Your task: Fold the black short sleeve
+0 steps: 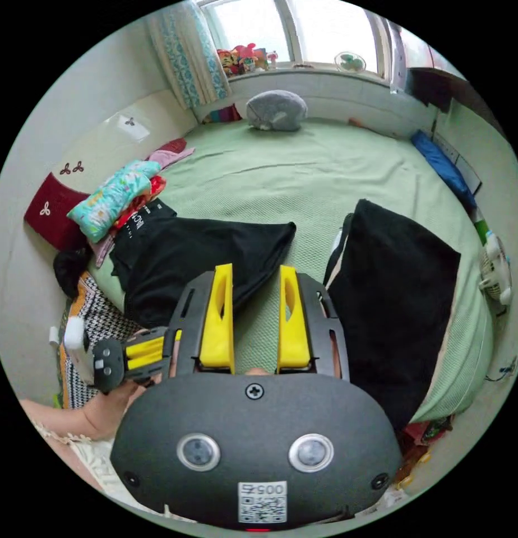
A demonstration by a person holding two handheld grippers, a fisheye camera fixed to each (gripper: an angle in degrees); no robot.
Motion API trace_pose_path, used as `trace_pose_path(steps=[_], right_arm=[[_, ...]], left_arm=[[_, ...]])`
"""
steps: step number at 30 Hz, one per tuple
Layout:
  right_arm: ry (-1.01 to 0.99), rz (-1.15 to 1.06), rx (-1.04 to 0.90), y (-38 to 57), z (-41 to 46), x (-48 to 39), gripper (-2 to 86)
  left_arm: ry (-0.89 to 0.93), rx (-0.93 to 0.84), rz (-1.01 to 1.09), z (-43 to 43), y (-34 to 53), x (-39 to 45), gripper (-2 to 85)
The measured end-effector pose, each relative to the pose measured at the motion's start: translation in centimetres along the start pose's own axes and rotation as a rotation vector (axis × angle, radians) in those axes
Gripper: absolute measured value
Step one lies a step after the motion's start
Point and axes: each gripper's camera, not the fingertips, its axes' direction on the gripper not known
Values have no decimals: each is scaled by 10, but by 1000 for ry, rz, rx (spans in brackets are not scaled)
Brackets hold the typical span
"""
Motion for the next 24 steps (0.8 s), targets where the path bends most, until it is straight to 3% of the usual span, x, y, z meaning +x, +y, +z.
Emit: trace_pose_path(steps=[5, 10, 15, 24], right_arm=[[-79, 158, -236, -72, 100, 62, 114], [-33, 239, -322, -101, 162, 101, 116], [-117, 320, -343, -114, 210, 128, 111], [-63, 324, -291, -126, 245, 159, 25]], left_arm=[[42, 4, -34, -2, 5, -17, 42], [83, 5, -40, -4, 7, -32, 41], [96, -7, -14, 1, 5, -35, 41], [109, 2, -17, 6, 11, -35, 42]])
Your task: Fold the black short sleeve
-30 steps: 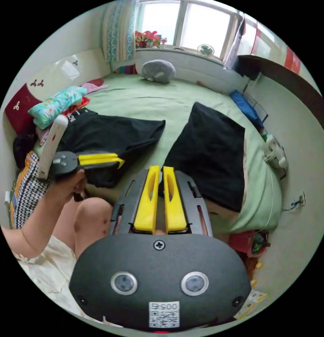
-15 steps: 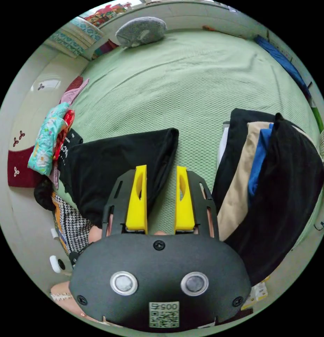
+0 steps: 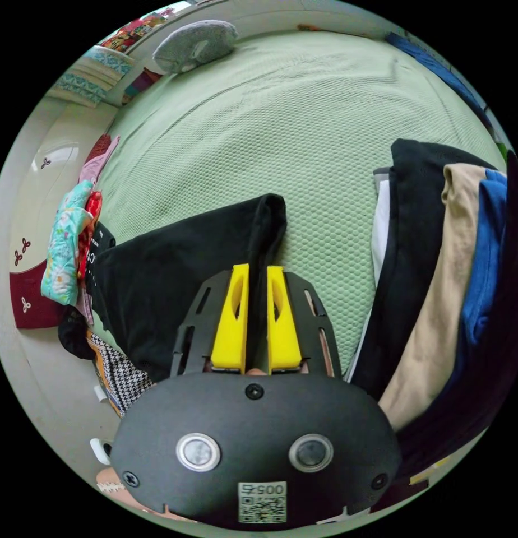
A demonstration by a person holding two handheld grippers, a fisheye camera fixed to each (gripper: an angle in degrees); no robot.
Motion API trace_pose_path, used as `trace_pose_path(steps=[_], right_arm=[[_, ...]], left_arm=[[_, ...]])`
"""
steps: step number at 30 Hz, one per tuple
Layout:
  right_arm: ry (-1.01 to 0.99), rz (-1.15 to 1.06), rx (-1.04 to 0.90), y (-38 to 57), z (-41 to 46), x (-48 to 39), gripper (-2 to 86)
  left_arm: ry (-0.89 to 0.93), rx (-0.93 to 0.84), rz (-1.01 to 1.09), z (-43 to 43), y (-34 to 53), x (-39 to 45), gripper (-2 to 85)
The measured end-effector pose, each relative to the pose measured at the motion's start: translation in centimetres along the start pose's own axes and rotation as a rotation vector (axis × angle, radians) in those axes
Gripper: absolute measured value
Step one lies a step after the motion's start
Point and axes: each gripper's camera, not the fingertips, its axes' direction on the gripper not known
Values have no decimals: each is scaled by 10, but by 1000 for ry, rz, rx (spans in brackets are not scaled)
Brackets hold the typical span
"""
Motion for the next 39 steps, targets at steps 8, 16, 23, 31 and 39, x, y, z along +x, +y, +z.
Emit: trace_pose_path(steps=[8, 16, 23, 31, 39], right_arm=[[-34, -33, 35, -18, 5, 15, 3], [-33, -48, 30, -34, 15, 15, 2], [-65, -38, 29, -45, 20, 16, 2], [-35, -76, 21, -52, 22, -2, 1], [-63, -62, 30, -53, 21, -15, 1]], left_arm=[[-118, 8, -47, 4, 9, 16, 102], [-22, 90, -120, 18, 5, 16, 212], [-9, 28, -27, 45, -12, 54, 225], [-62, -60, -4, 81, -4, 60, 208], [-224, -61, 9, 75, 9, 59, 103]])
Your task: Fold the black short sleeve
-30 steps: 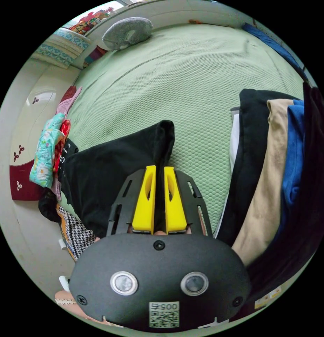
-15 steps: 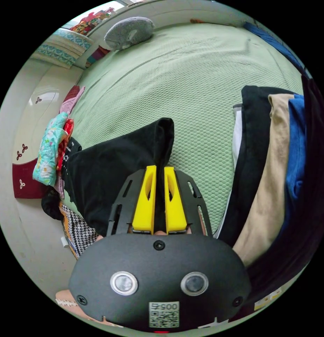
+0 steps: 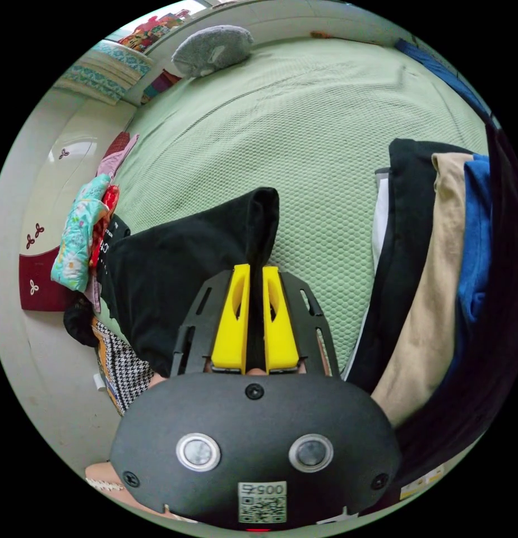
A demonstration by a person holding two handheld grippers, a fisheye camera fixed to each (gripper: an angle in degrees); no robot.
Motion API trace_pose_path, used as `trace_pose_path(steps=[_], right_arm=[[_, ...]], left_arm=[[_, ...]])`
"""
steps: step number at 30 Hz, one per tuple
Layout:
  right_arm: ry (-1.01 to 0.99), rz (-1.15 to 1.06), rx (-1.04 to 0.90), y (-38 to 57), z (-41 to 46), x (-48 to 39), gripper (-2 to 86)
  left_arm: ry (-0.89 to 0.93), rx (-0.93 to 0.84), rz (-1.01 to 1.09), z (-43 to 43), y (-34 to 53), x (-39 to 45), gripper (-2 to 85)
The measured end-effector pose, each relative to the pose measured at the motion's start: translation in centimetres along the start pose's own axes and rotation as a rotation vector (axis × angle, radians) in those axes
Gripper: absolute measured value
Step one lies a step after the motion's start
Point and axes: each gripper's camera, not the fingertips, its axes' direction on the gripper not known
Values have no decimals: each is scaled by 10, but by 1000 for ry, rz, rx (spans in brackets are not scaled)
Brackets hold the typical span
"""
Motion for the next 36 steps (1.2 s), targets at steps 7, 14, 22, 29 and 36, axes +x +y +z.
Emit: trace_pose_path(steps=[7, 14, 22, 29, 36], right_arm=[[51, -36, 22, 5, -18, -33, -5], [108, -54, 50, 23, -73, -76, -8], [252, 30, 101, 59, -122, -107, -8], [187, -10, 142, 77, -127, -210, -9], [172, -193, 113, 72, -80, -382, -8]], left_arm=[[166, 38, -60, -32, 15, -30, 45], [271, 125, -55, -81, 28, -31, 44], [332, 168, 12, -116, 41, -18, 44], [257, 211, -87, -170, 81, -81, 44], [146, 239, -253, -217, 131, -161, 36]])
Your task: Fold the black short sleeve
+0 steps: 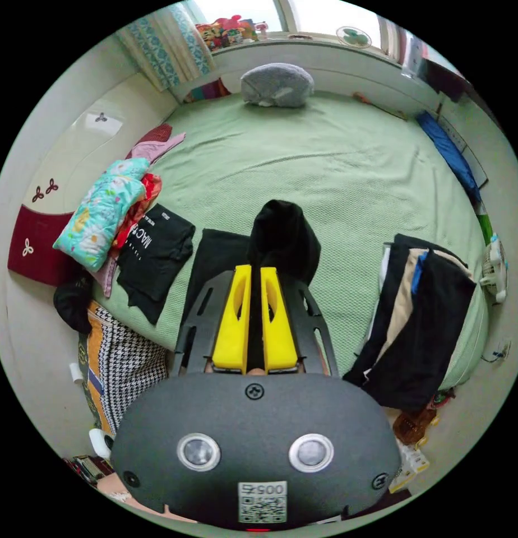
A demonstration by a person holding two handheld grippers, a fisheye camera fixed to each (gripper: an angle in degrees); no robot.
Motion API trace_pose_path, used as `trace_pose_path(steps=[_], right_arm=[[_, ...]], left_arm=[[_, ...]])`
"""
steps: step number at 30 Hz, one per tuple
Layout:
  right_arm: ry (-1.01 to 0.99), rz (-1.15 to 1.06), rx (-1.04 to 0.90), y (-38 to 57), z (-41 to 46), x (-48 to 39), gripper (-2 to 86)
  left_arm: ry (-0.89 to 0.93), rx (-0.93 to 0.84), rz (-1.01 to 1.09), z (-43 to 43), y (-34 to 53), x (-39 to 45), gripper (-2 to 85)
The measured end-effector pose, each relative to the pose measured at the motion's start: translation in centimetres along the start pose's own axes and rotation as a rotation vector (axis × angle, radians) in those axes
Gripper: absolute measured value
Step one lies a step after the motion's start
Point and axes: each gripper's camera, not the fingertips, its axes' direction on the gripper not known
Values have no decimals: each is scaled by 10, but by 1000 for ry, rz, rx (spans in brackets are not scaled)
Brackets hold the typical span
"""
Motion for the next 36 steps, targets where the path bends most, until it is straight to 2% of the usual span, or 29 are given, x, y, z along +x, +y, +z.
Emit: trace_pose_path(steps=[5, 8, 11, 13, 16, 19, 23, 30, 36], right_arm=[[-13, -95, -60, -17, 97, -132, 5], [-59, -85, -124, -11, 148, -176, 15], [-273, -116, -29, 0, 132, -198, 17], [-294, -169, 33, 10, 109, -203, 18], [-215, -233, 22, 30, 82, -198, 5], [-72, -265, 6, 62, 73, -182, -8], [161, -337, -71, 108, 93, -171, -11], [150, -313, -98, 146, 135, -195, -12], [293, -355, -124, 160, 185, -237, -13]], left_arm=[[-202, -78, -157, -4, 24, -69, 34], [-289, -116, -188, -10, 43, -94, 48], [-417, -120, -96, -12, 48, -92, 59], [-440, -113, -55, -6, 43, -84, 65], [-477, -58, 31, 12, 34, -63, 72], [-550, -80, 90, 40, 28, -50, 77], [-531, -128, 57, 68, 26, -55, 80], [-508, -259, 70, 112, 21, -69, 75], [-520, -324, 102, 138, 8, -78, 62]])
